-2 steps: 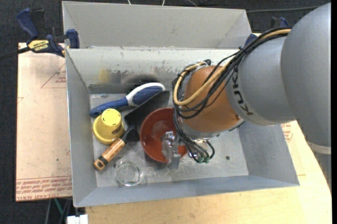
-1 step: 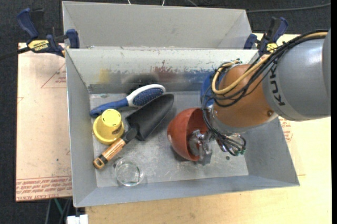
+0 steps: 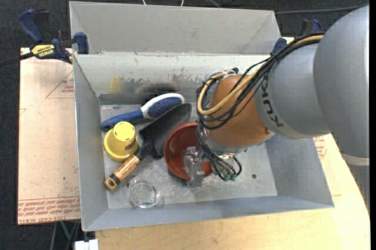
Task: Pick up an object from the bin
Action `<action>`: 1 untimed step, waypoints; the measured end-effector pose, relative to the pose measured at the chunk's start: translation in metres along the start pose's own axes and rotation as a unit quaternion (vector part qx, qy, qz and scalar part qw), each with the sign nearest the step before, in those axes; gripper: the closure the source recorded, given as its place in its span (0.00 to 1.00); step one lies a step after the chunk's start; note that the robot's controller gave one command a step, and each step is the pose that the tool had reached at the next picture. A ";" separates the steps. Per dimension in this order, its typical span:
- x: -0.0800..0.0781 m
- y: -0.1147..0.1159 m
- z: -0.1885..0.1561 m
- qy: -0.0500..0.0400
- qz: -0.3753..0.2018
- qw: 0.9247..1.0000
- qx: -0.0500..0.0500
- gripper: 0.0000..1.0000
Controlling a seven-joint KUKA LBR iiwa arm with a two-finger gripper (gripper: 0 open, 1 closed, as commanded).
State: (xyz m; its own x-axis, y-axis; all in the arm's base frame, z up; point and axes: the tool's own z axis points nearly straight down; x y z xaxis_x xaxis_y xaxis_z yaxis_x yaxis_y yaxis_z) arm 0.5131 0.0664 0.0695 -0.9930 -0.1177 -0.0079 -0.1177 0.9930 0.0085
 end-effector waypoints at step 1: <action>-0.002 -0.006 0.000 0.000 -0.026 1.000 -0.002 1.00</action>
Offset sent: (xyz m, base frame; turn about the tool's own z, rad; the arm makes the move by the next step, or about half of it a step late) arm 0.0267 -0.0291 0.0465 -0.1557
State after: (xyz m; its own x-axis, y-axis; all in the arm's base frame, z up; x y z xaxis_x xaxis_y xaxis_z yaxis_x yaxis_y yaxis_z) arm 0.5162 0.0604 0.0696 -0.9855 -0.1694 -0.0075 -0.1695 0.9855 0.0114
